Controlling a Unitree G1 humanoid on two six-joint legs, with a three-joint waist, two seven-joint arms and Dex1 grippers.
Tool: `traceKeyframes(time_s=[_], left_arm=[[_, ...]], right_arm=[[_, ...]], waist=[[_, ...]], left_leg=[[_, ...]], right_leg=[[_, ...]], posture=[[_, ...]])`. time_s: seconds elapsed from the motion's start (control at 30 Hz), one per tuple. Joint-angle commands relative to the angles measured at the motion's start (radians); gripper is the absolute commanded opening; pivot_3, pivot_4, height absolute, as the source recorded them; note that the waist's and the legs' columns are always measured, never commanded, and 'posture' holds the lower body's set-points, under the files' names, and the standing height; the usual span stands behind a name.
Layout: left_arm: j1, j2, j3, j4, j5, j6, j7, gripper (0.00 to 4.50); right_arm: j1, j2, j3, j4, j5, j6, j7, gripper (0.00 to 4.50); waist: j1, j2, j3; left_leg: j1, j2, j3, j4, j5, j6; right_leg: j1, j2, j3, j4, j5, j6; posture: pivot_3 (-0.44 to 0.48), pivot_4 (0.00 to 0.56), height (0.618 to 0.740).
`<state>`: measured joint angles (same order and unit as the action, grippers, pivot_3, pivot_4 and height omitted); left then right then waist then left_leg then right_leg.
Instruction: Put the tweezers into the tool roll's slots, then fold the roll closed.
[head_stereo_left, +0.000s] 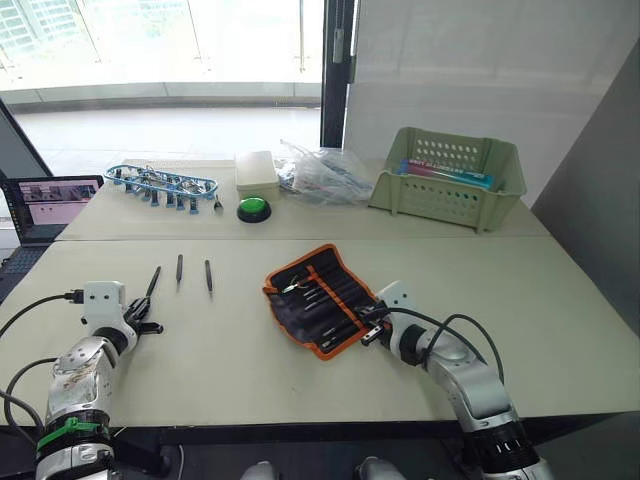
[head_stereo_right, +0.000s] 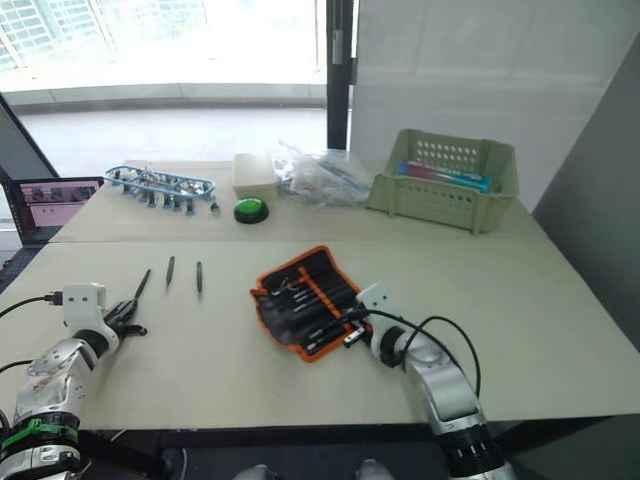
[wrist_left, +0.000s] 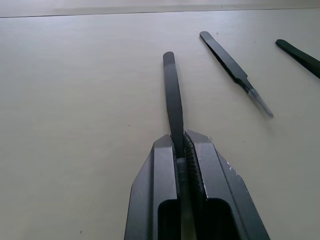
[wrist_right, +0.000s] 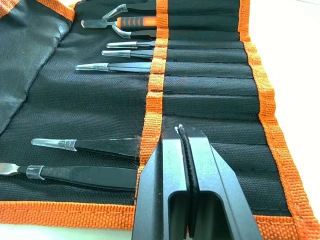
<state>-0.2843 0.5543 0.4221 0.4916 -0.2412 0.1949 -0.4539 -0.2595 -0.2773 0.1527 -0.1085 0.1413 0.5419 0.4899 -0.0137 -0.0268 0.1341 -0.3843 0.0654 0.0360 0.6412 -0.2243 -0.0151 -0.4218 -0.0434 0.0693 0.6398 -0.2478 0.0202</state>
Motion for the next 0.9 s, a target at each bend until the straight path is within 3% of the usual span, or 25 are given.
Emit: traceKeyframes(time_s=[0.03, 0.2, 0.3, 0.43, 0.7, 0.9], left_arm=[[0.038, 0.013, -0.001, -0.155, -0.035, 0.026, -0.020, 0.04], [0.082, 0.024, -0.021, -0.425, -0.129, 0.112, -0.096, 0.04], [0.076, 0.021, -0.106, -0.611, -0.197, 0.236, -0.145, 0.04], [0.000, 0.019, -0.300, -0.770, -0.246, 0.442, -0.176, 0.04], [-0.149, 0.098, -0.560, -0.770, -0.175, 0.698, -0.197, 0.04], [-0.204, 0.178, -0.621, -0.816, -0.190, 0.791, -0.275, 0.04]], right_arm=[[0.012, 0.000, 0.011, 0.023, -0.003, 0.020, 0.000, 0.00], [0.020, -0.002, 0.015, 0.027, -0.007, 0.021, 0.002, 0.00], [0.022, -0.003, 0.018, 0.026, -0.008, 0.027, 0.002, 0.00], [0.036, -0.008, 0.019, 0.016, -0.007, 0.042, 0.002, 0.00], [0.065, -0.005, 0.020, -0.013, -0.006, 0.055, -0.017, 0.00], [0.103, 0.001, 0.012, -0.046, -0.005, 0.061, -0.044, 0.00]], waist=[[-0.002, -0.004, 0.002], [-0.006, -0.019, 0.005], [-0.006, -0.021, 0.004], [-0.006, -0.021, 0.003], [-0.020, -0.020, 0.004], [-0.024, -0.020, 0.005]], left_leg=[[-0.001, 0.000, 0.000, 0.000, 0.000, 0.000], [-0.004, 0.003, 0.000, 0.000, 0.000, 0.000], [-0.006, 0.003, 0.001, 0.000, 0.000, 0.000], [-0.009, 0.002, 0.002, 0.000, 0.000, 0.000], [-0.009, 0.002, -0.001, -0.003, 0.000, 0.001], [-0.009, 0.002, -0.002, -0.003, 0.000, 0.000]], right_leg=[[0.000, 0.000, 0.000, 0.000, 0.000, 0.000], [-0.003, 0.001, -0.001, -0.001, 0.003, 0.005], [-0.002, 0.001, -0.001, -0.008, 0.005, 0.002], [-0.002, -0.001, 0.000, -0.012, 0.006, 0.001], [-0.003, 0.003, 0.001, -0.011, 0.002, 0.006], [-0.003, 0.003, 0.001, -0.012, 0.001, 0.007]], posture=[[0.000, 0.150, 0.740], [0.000, 0.150, 0.740], [0.000, 0.150, 0.740], [0.000, 0.150, 0.740], [0.000, 0.150, 0.740], [0.000, 0.150, 0.740]])
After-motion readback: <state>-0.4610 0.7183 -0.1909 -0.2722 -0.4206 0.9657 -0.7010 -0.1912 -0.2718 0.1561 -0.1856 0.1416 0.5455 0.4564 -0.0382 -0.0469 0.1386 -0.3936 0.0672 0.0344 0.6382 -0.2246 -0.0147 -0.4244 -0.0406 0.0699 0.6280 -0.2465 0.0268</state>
